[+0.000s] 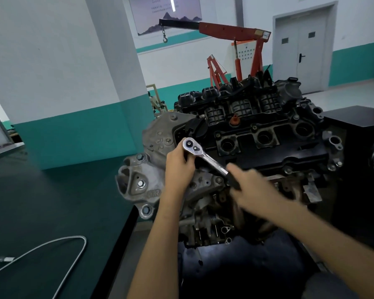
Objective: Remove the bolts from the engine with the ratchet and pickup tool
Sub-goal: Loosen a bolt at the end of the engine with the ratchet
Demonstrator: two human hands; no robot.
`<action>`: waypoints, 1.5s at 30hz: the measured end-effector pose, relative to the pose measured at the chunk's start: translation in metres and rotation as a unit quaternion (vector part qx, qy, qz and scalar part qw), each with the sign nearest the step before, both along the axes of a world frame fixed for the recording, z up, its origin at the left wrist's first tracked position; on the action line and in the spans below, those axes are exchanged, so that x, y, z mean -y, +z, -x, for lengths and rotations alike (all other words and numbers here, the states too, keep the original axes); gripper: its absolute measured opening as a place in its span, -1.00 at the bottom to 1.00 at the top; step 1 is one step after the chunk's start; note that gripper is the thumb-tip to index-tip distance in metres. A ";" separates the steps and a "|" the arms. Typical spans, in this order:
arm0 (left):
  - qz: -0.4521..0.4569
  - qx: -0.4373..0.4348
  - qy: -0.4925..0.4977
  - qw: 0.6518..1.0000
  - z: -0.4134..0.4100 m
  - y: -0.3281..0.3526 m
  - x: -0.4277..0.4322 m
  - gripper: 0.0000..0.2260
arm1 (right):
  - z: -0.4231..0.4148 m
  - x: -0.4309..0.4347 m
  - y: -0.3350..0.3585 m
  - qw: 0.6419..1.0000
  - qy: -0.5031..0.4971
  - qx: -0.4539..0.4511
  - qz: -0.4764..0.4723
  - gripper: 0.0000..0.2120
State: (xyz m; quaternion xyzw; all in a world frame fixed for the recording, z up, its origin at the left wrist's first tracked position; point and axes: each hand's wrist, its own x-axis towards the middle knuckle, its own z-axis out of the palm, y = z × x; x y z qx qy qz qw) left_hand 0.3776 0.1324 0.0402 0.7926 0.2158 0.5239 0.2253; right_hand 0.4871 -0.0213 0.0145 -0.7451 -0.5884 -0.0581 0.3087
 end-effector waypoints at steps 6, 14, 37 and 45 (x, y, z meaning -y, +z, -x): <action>0.033 0.022 -0.017 0.999 0.002 -0.002 -0.001 -0.62 | 0.091 -0.035 -0.040 0.968 0.018 -0.230 -0.094 -0.58; -0.035 -0.015 -0.071 0.997 0.008 0.003 0.001 -0.83 | -0.038 -0.002 0.036 0.988 0.000 0.141 0.064 -0.64; -0.005 -0.021 -0.091 0.996 0.009 0.005 0.000 -0.82 | -0.027 -0.002 0.024 0.995 0.029 0.088 0.045 -0.63; 0.001 0.027 0.020 0.999 0.000 0.000 0.003 -0.87 | -0.028 -0.003 0.034 0.985 -0.023 0.171 0.008 -0.71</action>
